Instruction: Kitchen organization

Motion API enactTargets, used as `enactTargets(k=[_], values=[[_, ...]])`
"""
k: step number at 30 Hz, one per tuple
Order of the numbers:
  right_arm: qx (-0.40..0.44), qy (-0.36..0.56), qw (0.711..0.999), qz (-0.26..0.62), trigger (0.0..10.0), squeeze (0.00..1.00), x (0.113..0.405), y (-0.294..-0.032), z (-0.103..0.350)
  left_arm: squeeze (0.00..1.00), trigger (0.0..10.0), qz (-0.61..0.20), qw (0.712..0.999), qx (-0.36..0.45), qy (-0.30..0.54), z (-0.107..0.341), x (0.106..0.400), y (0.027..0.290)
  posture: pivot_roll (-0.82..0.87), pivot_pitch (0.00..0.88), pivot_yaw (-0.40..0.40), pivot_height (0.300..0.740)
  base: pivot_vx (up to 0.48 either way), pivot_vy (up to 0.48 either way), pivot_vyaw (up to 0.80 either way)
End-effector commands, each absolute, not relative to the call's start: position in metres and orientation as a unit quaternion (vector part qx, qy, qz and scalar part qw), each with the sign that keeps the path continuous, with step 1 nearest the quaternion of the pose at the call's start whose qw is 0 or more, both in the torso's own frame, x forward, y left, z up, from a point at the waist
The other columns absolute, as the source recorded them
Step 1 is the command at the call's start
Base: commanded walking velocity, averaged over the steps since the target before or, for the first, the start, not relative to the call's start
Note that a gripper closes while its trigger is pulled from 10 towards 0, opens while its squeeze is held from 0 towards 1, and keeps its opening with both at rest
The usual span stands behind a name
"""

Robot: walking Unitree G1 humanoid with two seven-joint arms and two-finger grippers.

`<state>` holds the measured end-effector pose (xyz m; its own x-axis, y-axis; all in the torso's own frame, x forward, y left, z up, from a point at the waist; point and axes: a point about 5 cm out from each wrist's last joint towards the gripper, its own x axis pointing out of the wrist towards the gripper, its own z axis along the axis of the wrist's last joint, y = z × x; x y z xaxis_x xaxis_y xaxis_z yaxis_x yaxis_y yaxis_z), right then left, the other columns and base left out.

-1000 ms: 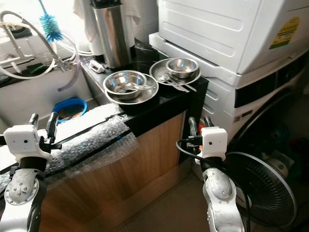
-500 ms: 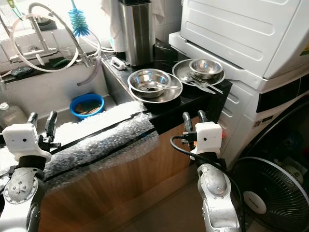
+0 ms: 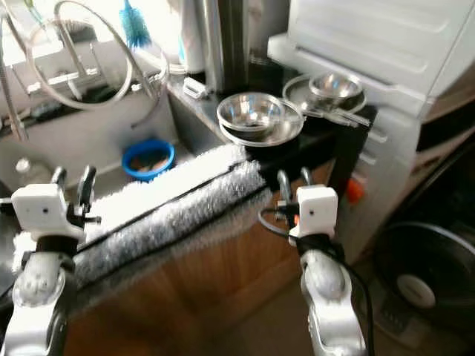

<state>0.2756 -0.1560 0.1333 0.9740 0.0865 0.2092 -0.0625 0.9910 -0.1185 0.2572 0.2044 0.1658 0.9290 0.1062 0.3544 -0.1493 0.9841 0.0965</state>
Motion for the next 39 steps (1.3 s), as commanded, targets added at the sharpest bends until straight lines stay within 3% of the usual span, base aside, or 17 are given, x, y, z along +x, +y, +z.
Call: enactTargets(k=[1, 19, 27, 39], values=[[-0.050, -0.116, 0.991, 0.048, 10.0, 0.00, 0.277, -0.148, 0.137, 0.00, 10.0, 0.069, 0.978, 0.070, -0.184, 0.171, 0.256, 0.209, -0.11, 0.000, 0.086, 0.740, 0.000, 0.000, 0.00], [-0.049, -0.120, 0.991, 0.043, 10.0, 0.00, 0.277, -0.150, 0.140, 0.00, 10.0, 0.046, 0.977, 0.078, -0.192, 0.175, 0.257, 0.197, -0.12, 0.000, 0.089, 0.740, 0.000, 0.000, 0.00], [-0.051, -0.123, 0.990, 0.044, 10.0, 0.00, 0.278, -0.150, 0.141, 0.00, 10.0, 0.046, 0.978, 0.077, -0.188, 0.174, 0.258, 0.197, -0.12, 0.000, 0.089, 0.740, 0.000, -0.403, 0.00], [-0.053, -0.124, 0.990, 0.050, 10.0, 0.00, 0.280, -0.149, 0.144, 0.00, 10.0, 0.046, 0.979, 0.076, -0.185, 0.172, 0.257, 0.196, -0.12, 0.000, 0.084, 0.740, 0.000, 0.000, 0.00]])
